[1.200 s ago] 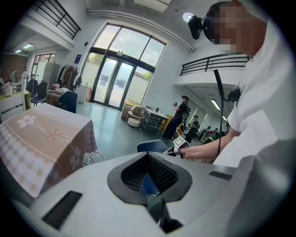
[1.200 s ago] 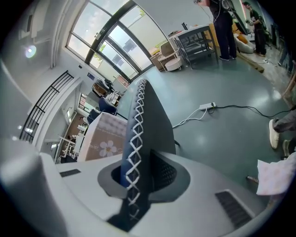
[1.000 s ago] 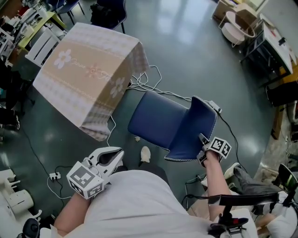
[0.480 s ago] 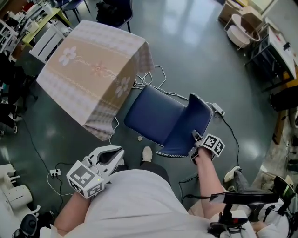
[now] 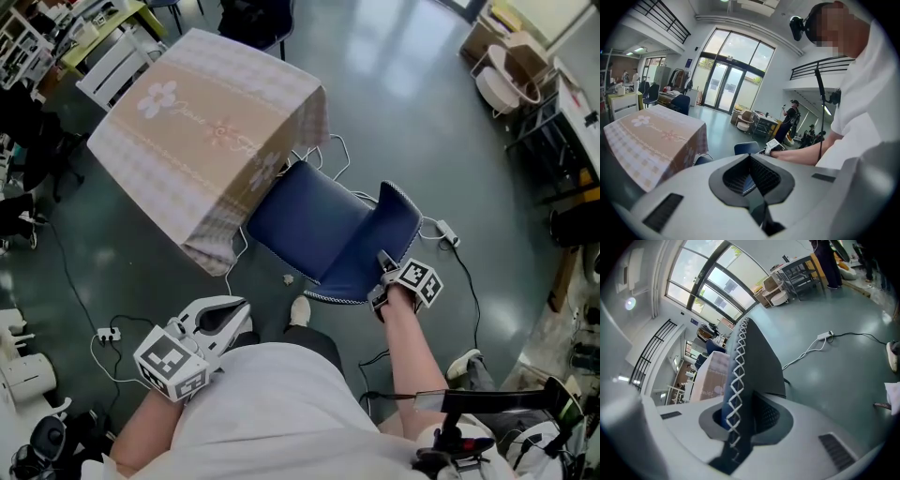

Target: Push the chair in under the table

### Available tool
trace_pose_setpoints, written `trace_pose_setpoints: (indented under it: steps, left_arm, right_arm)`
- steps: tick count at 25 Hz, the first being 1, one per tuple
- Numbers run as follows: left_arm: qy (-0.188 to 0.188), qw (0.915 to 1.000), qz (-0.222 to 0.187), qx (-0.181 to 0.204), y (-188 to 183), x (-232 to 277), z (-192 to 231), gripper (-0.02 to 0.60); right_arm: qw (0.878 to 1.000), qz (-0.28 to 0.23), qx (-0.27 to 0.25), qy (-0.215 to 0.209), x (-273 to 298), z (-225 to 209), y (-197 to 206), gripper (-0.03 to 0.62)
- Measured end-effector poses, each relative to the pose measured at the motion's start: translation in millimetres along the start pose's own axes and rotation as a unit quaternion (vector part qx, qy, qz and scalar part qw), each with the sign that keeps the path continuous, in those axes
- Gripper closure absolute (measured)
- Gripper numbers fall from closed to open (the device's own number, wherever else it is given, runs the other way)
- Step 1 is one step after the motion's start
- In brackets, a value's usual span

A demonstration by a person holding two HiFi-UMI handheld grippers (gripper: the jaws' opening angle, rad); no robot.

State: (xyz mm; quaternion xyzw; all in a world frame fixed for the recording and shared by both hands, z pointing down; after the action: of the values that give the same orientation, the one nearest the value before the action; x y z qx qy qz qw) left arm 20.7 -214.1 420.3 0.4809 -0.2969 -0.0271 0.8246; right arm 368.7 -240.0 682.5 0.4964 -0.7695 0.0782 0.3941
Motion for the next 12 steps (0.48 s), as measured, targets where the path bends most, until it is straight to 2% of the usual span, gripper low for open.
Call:
trace_pose_setpoints:
  steps: [12]
  left_arm:
    - [-0.029,0.9992,-0.019,-0.020,7,-40,32,0.571]
  right_arm:
    - [1.000,-0.001,0.007,-0.008,55,63,12,0.519]
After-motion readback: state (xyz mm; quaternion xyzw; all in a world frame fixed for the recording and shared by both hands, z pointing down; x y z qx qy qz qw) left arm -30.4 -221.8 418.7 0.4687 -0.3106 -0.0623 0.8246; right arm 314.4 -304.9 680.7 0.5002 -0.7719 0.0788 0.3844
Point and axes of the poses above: the fingertips, and each gripper's own axes: x forward along the fingers, z to its left, y out of its underside, the point moved 2 cm from there along -x, backward along the fingers, and after that the axes turned 1 degree about -x, right-handed, at the moved point
